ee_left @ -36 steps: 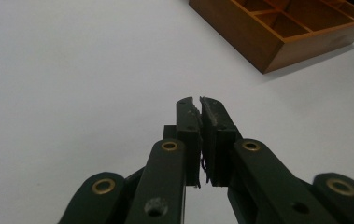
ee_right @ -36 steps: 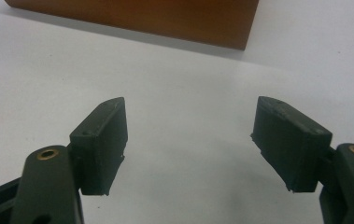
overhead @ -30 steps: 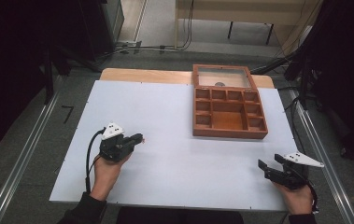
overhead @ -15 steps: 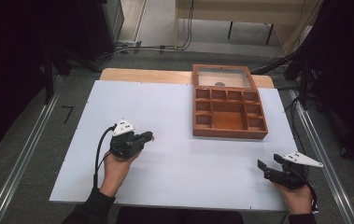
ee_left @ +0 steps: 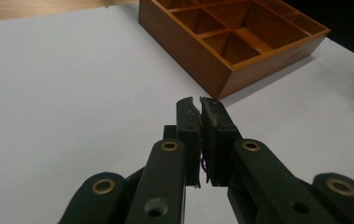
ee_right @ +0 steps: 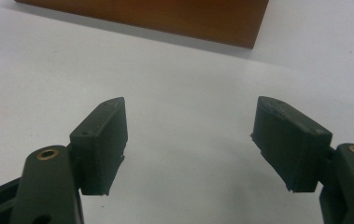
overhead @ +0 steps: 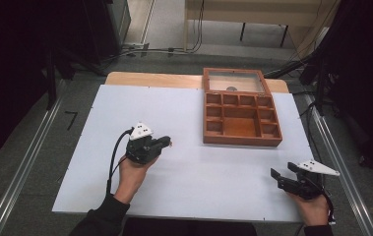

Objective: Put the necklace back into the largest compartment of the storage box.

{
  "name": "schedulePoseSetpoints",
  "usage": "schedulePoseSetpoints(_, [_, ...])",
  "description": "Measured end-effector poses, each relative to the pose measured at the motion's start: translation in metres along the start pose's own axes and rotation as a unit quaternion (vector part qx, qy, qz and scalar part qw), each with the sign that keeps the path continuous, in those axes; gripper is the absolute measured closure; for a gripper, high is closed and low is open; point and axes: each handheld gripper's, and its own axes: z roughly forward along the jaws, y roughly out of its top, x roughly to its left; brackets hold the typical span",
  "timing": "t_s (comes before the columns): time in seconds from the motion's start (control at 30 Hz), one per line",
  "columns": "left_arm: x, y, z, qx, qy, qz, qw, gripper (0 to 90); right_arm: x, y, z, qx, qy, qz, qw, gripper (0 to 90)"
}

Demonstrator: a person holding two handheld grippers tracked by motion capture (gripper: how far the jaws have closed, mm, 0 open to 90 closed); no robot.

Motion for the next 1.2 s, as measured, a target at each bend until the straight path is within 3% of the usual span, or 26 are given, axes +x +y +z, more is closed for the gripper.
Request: schedulePoseSetpoints(1.2, [-0.033,0.025,0.045,-0.001,-0.039,0.012,0.9992,87.0,0.0,0.001,0.0,-0.004,0.007,-0.002,1.0,24.9])
